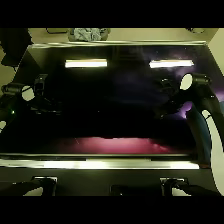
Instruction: Fold the shirts.
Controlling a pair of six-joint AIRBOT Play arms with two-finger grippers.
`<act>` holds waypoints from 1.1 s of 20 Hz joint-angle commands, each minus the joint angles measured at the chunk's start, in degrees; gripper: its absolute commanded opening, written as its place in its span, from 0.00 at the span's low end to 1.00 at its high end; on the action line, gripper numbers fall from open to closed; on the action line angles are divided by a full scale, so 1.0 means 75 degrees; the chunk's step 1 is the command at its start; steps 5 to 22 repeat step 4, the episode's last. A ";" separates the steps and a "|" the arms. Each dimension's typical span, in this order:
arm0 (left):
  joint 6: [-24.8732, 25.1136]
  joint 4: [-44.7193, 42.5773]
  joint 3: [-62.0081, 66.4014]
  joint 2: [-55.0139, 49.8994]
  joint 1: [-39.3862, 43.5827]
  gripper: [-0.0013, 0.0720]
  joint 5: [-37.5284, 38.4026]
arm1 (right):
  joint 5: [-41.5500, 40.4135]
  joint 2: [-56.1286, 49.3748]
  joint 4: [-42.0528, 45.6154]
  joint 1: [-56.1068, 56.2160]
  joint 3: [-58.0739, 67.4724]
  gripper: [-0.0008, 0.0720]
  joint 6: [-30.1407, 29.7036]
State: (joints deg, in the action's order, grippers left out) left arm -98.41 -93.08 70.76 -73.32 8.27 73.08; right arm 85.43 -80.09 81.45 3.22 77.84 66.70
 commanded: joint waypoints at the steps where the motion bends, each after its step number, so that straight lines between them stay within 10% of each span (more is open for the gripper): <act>1: -0.0003 -0.0006 -0.0029 0.0009 0.0003 0.93 -0.0012 | 0.0015 -0.0003 0.0003 0.0009 -0.0009 0.83 0.0023; 22: -0.0003 -0.0006 -0.0029 0.0009 0.0003 0.93 -0.0015 | 0.0015 -0.0003 0.0003 0.0009 -0.0009 0.83 0.0023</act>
